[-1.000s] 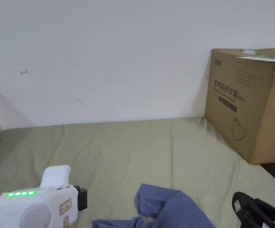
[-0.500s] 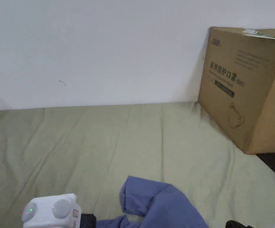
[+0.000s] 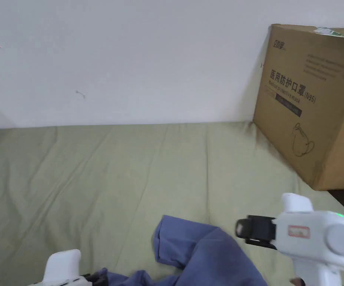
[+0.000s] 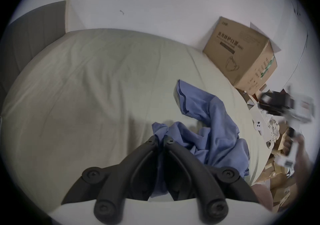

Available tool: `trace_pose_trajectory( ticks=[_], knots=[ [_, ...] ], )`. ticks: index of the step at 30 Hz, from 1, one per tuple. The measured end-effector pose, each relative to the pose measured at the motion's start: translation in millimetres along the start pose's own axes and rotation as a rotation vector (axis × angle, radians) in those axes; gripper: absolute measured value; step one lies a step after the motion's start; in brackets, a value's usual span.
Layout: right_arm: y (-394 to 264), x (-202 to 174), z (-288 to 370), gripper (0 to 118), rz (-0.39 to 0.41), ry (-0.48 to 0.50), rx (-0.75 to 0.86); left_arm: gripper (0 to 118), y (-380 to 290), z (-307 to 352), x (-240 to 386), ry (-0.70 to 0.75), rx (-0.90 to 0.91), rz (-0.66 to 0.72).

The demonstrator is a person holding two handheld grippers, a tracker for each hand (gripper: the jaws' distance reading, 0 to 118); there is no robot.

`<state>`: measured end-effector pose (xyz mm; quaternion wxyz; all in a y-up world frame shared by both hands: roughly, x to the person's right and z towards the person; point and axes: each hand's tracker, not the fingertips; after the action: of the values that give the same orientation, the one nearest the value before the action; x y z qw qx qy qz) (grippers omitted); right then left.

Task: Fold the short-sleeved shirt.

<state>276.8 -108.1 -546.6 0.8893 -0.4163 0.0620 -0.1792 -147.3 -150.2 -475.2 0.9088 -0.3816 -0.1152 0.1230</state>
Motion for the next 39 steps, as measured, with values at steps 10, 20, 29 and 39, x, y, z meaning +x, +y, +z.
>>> trace_pose_trajectory(
  ticks=[10, 20, 29, 39],
  knots=[
    [1, 16, -150, 112, 0.154, -0.260, -0.384, 4, -11, 17, -21, 0.056, -0.040, 0.005],
    [-4, -23, -26, 4, 0.154, -0.045, -0.199, 4, -10, 67, -39, -0.075, -0.001, 0.197],
    [61, -62, 177, 4, 0.124, 0.083, 0.166, 4, 89, 211, -24, -0.091, 0.300, 0.078],
    [128, -92, 296, 4, 0.182, 0.016, 0.401, 4, 190, 312, -11, 0.014, 0.554, -0.018]
  ],
)
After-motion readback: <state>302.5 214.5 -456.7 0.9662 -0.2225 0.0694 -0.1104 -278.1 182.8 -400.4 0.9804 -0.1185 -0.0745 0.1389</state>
